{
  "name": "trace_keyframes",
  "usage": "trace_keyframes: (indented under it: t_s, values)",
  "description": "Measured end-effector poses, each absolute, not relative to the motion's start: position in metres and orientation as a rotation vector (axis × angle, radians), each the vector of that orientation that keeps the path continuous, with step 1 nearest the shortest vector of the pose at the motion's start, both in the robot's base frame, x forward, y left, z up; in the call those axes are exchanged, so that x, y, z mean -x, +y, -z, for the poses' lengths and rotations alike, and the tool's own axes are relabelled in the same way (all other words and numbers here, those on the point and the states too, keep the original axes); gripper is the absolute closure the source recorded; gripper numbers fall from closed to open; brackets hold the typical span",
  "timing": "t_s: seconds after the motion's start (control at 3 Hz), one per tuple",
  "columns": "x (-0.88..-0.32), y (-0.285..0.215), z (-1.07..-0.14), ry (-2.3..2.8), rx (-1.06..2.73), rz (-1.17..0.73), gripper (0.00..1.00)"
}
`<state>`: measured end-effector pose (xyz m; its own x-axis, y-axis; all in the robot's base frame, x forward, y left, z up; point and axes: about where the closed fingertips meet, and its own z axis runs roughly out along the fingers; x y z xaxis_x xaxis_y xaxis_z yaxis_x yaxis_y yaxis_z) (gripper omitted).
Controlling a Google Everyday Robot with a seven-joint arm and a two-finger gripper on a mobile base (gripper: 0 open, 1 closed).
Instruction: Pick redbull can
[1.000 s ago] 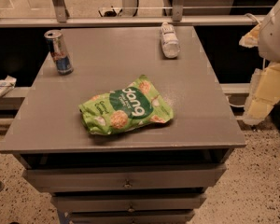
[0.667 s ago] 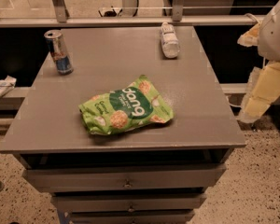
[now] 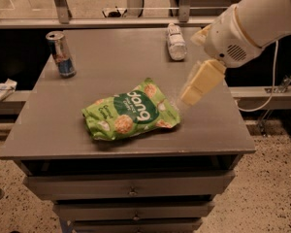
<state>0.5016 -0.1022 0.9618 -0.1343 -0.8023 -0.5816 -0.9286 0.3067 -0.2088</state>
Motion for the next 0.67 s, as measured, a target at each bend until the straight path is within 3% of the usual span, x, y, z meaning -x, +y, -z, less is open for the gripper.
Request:
trace_keyframes:
  t_s: [0.33, 0.67]
  values:
    - [-0.5413, -0.0150, -0.9538, 1.863, 1.463, -0.404, 0.00]
    - [-0.5409, -0.0147, -0.9537, 1.863, 1.465, -0.405, 0.00]
